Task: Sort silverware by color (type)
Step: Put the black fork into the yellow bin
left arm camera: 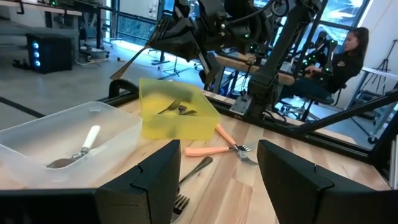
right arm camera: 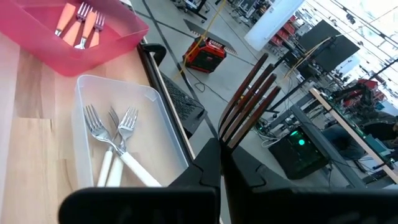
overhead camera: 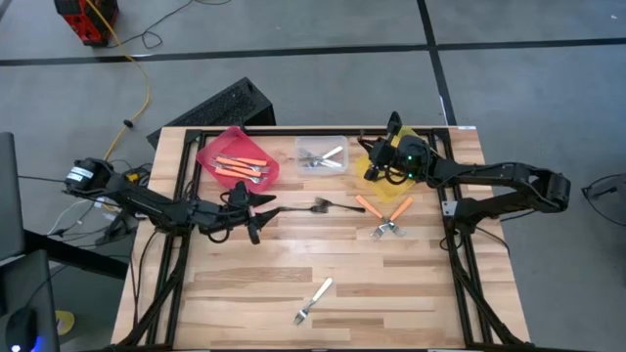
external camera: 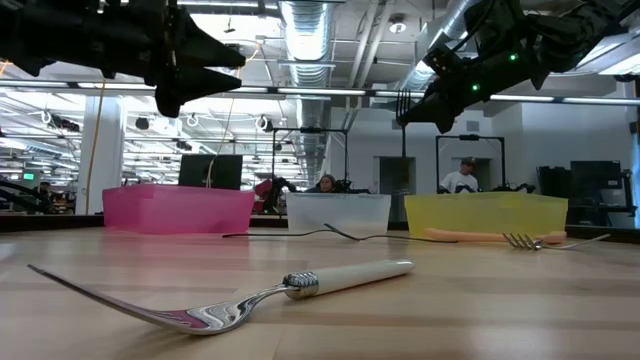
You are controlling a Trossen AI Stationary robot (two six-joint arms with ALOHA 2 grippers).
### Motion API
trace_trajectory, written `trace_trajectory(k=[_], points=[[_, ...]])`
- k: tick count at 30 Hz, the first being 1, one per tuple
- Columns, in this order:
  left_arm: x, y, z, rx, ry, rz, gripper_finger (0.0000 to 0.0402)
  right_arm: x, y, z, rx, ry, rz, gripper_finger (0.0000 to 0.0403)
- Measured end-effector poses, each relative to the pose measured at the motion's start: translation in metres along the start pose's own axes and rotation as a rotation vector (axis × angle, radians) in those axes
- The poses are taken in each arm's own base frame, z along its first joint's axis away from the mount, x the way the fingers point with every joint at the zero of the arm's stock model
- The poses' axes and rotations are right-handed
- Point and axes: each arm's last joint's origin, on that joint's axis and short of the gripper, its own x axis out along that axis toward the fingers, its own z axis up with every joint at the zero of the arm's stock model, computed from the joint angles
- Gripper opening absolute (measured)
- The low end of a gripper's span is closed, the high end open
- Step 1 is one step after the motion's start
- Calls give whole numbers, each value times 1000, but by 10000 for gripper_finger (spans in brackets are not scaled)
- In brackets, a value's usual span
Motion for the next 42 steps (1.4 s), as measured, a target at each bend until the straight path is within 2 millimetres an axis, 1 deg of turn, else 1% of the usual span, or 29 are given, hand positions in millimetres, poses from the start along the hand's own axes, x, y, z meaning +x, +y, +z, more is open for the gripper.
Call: trace_trajectory(k=[6,13,22,35,39,42], points=[[4,-2,-3,-12,-15,-5,199,0,0,0,0,0,0,25],[4,-3,1,-30,-58,-18,199,0,0,0,-16,-1,-1,25],[-1,-13,11,51,-155,-76,199,0,0,1,-25,-14,12,25],[-4,-17,10,43,-156,-97,199,0,0,3,-10,-57,22,25],[-5,-19,12,12,-164,-144,199,1,-1,-1,-46,-16,20,25],[-7,-21,13,3,-174,-171,199,1,0,-8,-93,80,-2,25]])
